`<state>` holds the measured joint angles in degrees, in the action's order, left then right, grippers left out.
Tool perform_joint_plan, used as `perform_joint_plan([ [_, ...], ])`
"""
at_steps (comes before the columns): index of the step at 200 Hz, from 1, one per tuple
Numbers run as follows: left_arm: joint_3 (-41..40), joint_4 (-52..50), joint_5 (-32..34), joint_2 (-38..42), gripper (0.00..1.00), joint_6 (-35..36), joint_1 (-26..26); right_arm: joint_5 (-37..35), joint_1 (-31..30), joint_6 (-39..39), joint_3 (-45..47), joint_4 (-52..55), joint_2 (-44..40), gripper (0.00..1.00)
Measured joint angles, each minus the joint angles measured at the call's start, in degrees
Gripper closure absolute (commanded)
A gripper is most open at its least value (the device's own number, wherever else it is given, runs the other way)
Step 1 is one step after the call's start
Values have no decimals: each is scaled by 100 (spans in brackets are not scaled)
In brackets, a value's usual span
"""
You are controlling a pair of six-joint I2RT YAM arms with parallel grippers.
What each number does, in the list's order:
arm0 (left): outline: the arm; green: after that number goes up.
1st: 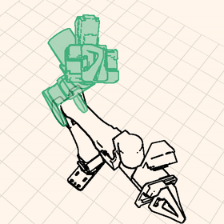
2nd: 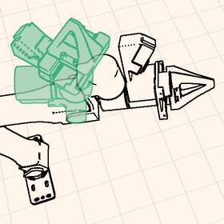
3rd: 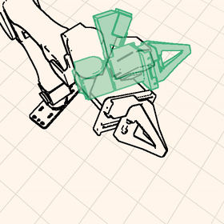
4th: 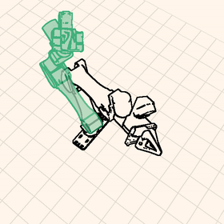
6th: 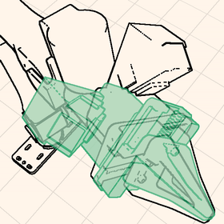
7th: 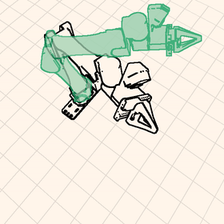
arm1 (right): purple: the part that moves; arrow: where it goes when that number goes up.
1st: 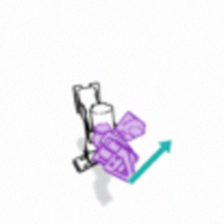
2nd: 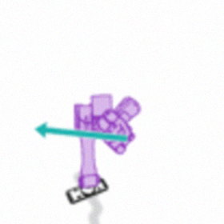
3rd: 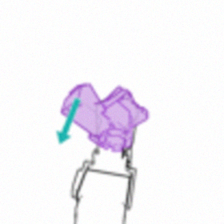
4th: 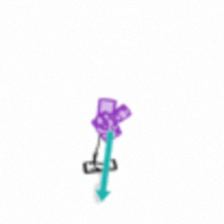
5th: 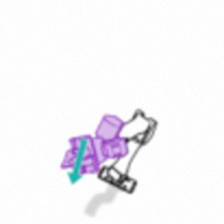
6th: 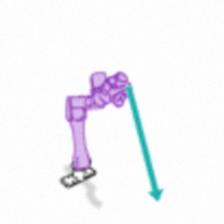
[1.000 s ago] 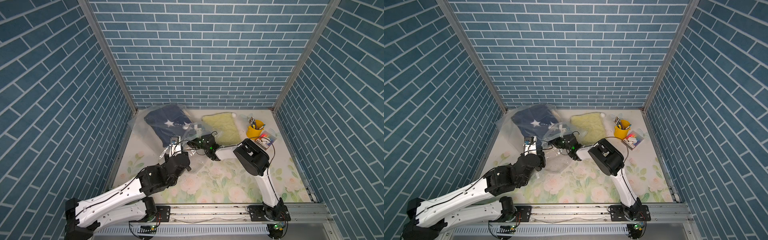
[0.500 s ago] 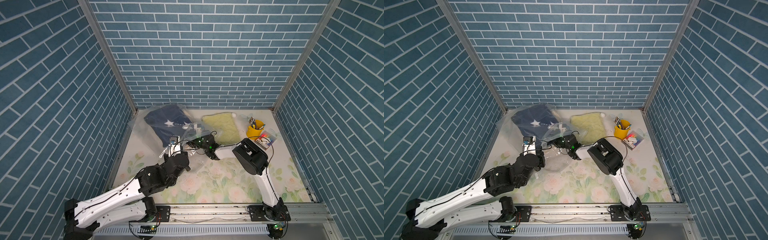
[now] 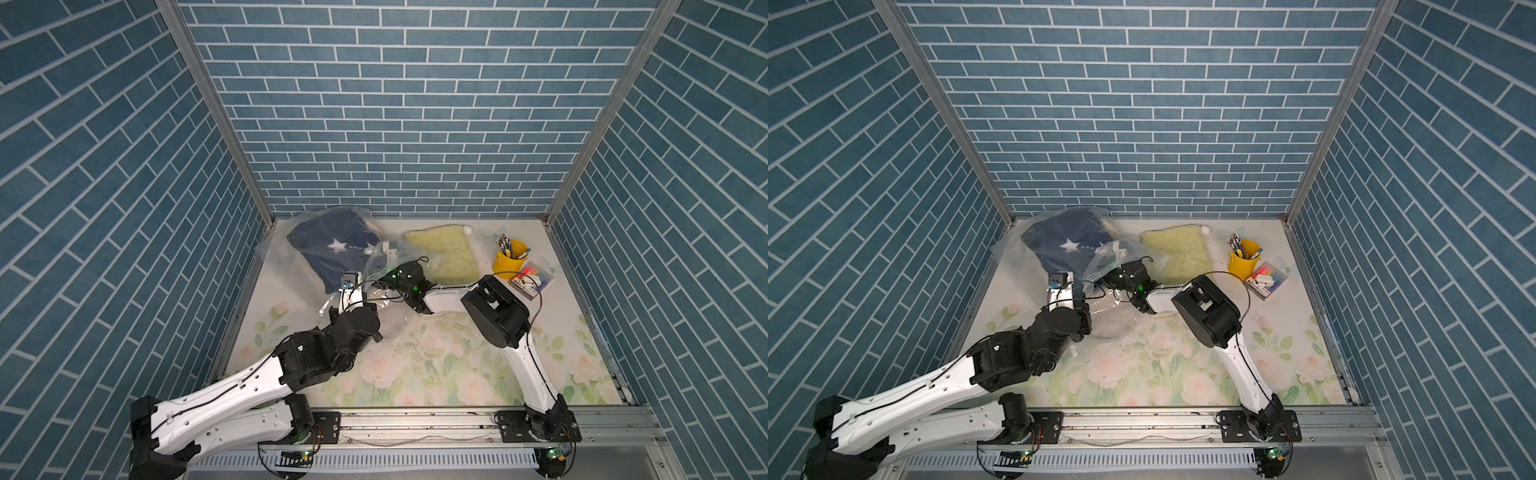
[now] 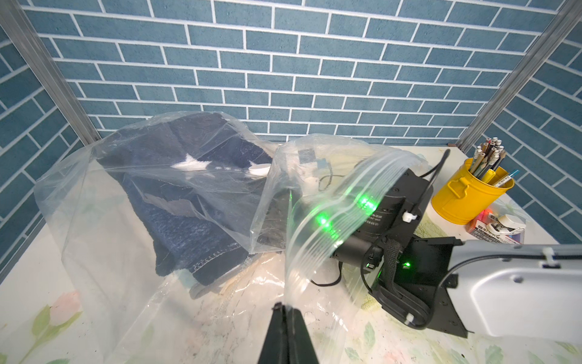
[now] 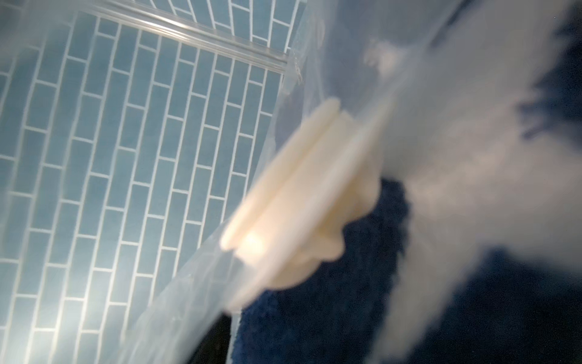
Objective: Take the blanket out of the vacuum bag
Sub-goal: Take out the blanket from the vacuum bag.
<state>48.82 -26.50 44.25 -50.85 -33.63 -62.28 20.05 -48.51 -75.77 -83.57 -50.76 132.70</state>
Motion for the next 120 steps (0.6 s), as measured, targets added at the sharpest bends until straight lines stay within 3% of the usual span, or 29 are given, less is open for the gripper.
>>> perform_joint_plan([
  [16, 2, 2, 0, 0, 100, 2, 0, 28, 0, -17, -197, 55, 107, 71],
  [46, 44, 0, -2, 0, 100, 11, 0, 98, 2, -101, -247, 57, 133, 100],
  [120, 258, 103, 79, -35, 100, 195, 0, 238, -55, -90, 326, -50, -739, 100],
])
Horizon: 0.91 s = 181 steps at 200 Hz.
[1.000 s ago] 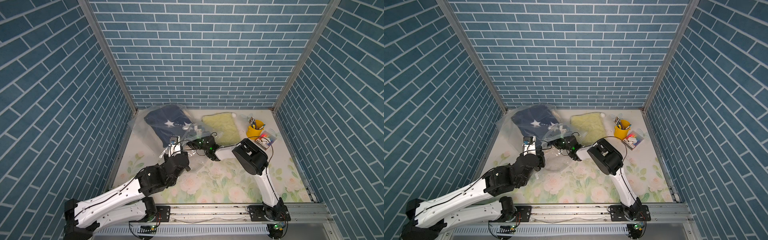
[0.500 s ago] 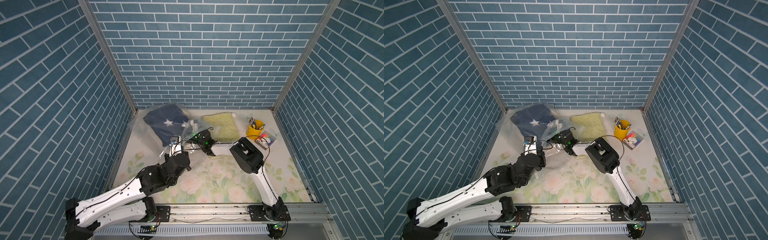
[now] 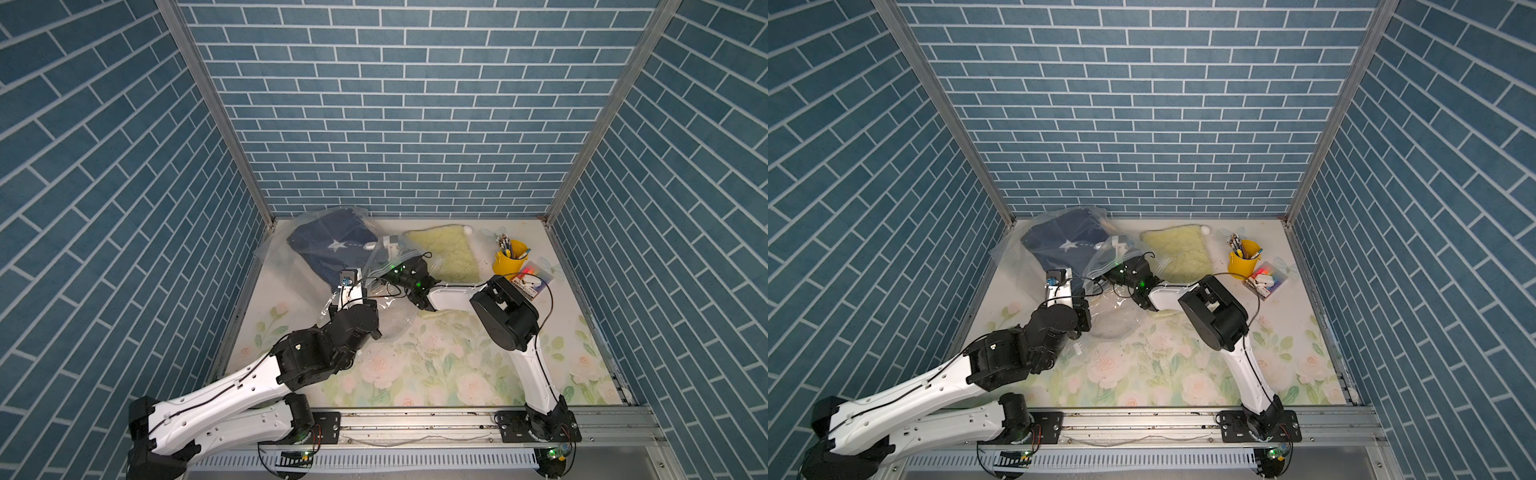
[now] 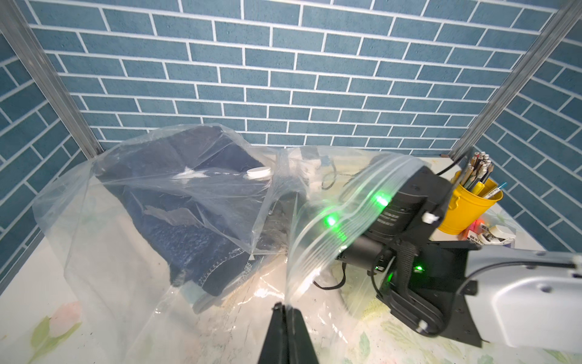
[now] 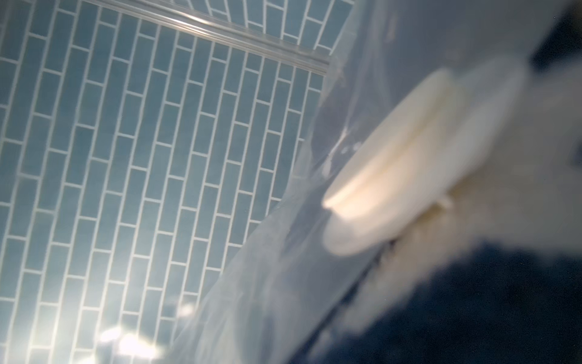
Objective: Take the blanket out of the vacuum bag
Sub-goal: Take out the blanket from the vacuum bag.
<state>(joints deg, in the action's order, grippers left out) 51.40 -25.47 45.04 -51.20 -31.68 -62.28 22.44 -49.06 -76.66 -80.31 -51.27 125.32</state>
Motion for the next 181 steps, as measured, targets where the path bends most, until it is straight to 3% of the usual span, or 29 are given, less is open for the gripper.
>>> perform_joint_plan([
  [46, 153, 122, 103, -87, 100, 109, 0, 28, -184, 0, 481, -315, -610, 100],
  [129, -103, 341, 264, -81, 100, 46, 0, -85, -433, 70, 2702, -966, -1572, 100],
  [181, -262, 492, 382, -90, 100, -7, 0, -55, -468, 221, 3543, -1244, -2472, 100],
])
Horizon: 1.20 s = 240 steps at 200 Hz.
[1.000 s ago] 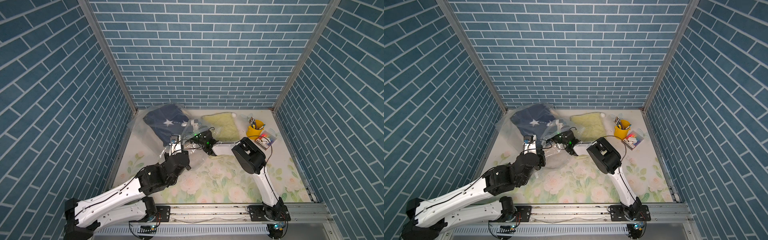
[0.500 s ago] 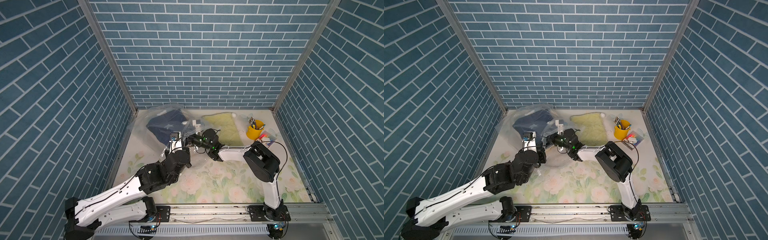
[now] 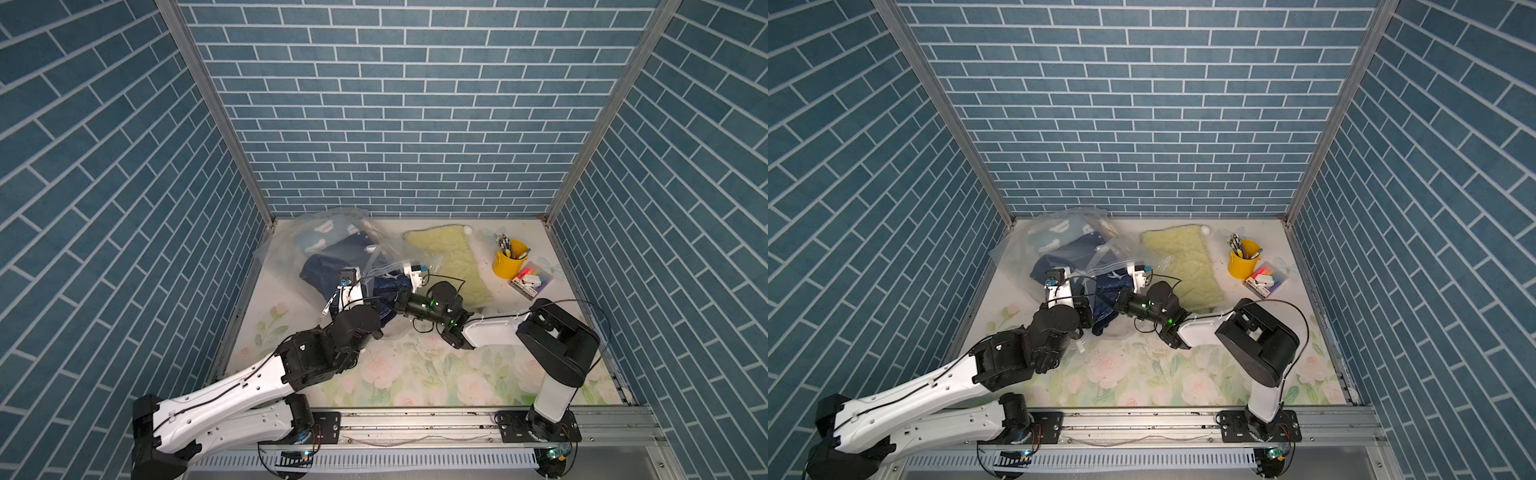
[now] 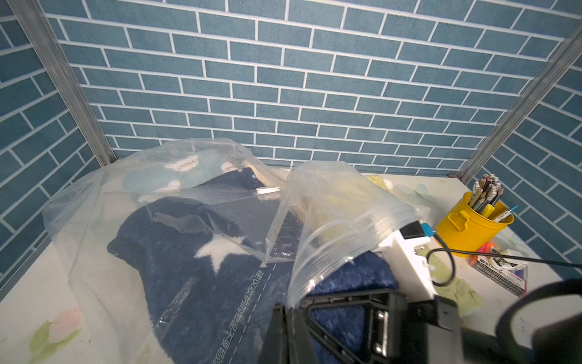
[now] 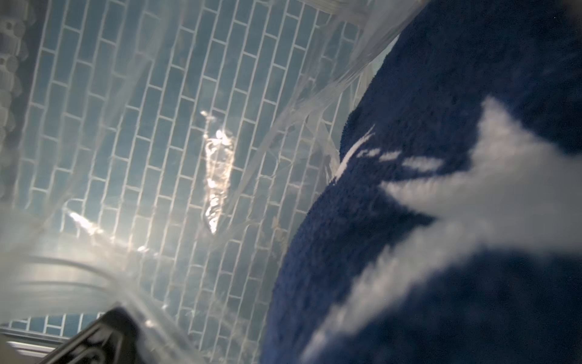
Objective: Take the blanket out of the vacuum bag
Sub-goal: Take out the blanket from the vacuum bag.
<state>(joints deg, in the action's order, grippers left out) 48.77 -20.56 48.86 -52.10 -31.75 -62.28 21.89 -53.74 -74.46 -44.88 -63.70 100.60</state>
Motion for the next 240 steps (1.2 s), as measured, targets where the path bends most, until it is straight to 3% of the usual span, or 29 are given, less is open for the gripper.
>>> perform_joint_plan([
  [89, 79, -17, 168, -570, 100, -151, 44, 85, 0, 520, 1073, 442, -1762, 100],
  [145, 92, -59, 216, -756, 100, -393, 136, 98, 103, 1016, 1145, 1279, -3045, 100],
  [240, 42, -50, 295, -802, 100, -903, 280, 509, 846, 1453, -367, 2406, -3611, 100],
])
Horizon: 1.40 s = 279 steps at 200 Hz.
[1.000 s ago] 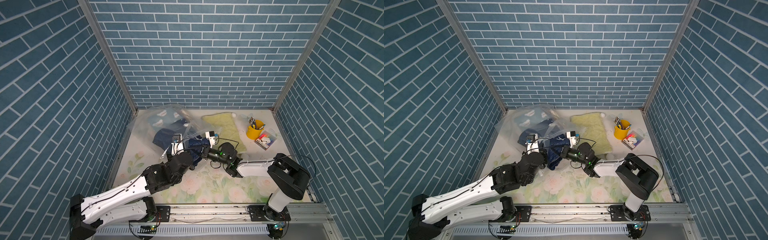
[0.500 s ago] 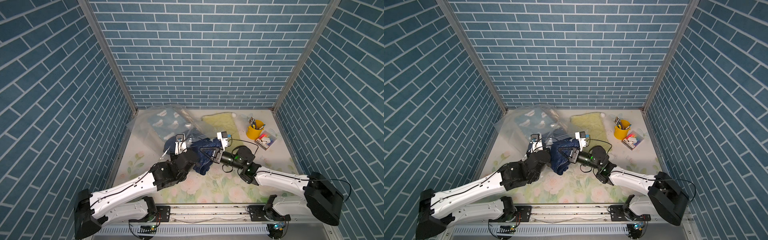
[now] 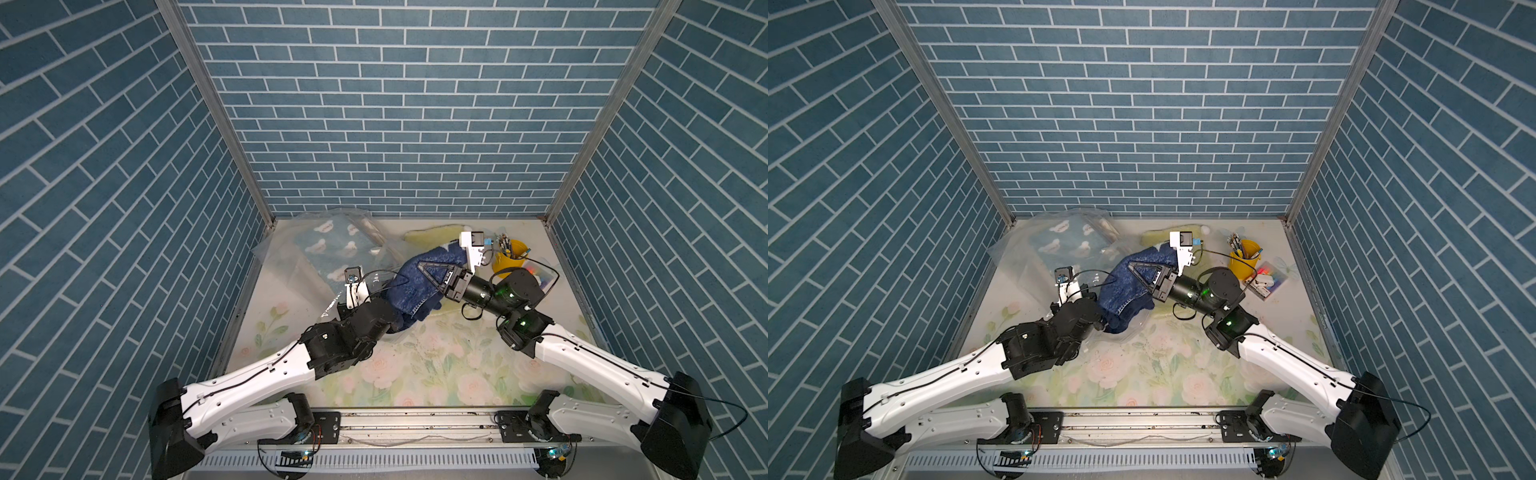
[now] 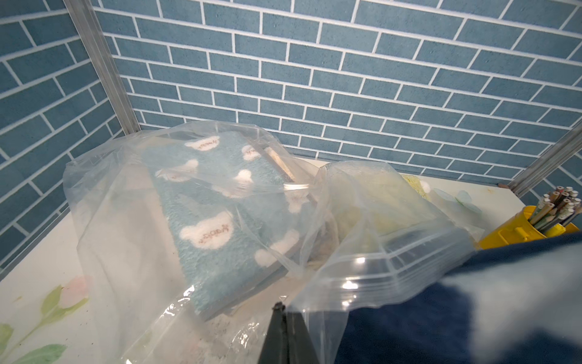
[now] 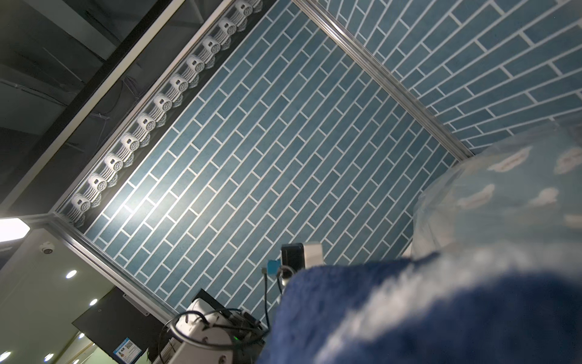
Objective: Take the blanket out of the vacuum bag
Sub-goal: Take out the blanket from the vacuum bag, then place the blanket at the center of the board.
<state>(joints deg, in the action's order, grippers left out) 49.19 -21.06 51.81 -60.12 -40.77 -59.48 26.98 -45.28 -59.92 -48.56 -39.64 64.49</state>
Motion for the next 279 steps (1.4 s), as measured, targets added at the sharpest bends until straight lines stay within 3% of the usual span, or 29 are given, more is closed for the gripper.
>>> perform_joint_plan([
  [58, -623, 42, 44, 72, 100, -413, 188, 448, 999, 190, -1338, 544, 66, 100],
  [119, -1099, 103, 11, 289, 100, -743, 420, 970, 2474, -186, -1512, 302, 651, 100],
  [153, -1327, 46, -11, 420, 100, -960, 802, 1084, 2629, -328, -1091, 66, 717, 100],
  [220, -1388, -374, 186, 1530, 100, -1073, 1891, 1029, 2736, -328, -802, -181, 1296, 100],
  [279, -1458, -382, 199, 1329, 100, -984, 2297, 970, 2846, -330, -942, -319, 1961, 100],
])
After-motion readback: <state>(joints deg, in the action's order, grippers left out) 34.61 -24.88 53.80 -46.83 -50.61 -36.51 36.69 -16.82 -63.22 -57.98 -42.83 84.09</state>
